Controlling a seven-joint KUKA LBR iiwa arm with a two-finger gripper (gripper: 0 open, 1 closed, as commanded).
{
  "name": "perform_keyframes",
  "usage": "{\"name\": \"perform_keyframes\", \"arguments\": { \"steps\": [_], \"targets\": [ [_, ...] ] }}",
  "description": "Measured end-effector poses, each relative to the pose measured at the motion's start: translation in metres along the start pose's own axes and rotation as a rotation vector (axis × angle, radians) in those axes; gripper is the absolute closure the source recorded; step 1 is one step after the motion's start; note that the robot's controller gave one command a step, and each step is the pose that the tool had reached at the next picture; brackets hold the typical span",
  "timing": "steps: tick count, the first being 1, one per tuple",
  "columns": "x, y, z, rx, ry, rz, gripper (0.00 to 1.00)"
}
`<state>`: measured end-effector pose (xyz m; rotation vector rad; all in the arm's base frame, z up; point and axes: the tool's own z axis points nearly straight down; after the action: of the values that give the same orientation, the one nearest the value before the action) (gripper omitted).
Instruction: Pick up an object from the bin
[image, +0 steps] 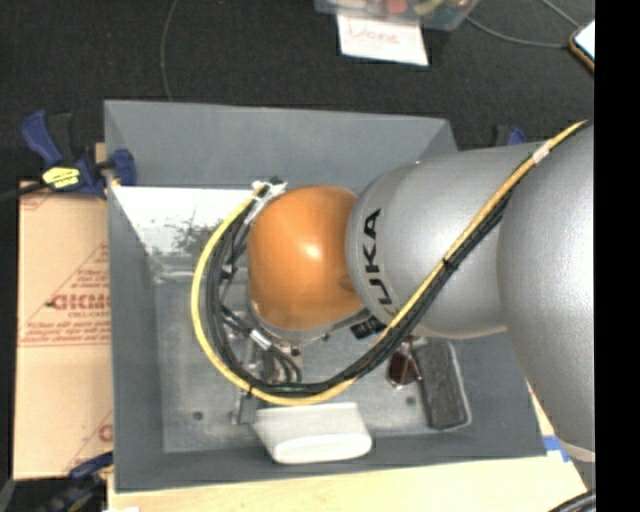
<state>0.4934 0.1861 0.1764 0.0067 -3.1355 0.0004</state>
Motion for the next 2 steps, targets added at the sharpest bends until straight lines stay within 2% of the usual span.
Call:
{"name": "perform_keyframes", "arguments": {
  "steps": [1,2],
  "targets": [
    [-0.002,-0.001,-0.004,-0.002,-0.008,0.005,0.0],
    [-0.057,-0.076,0.106,0.0,-0.01,-0.215,0.0]
  ]
}}
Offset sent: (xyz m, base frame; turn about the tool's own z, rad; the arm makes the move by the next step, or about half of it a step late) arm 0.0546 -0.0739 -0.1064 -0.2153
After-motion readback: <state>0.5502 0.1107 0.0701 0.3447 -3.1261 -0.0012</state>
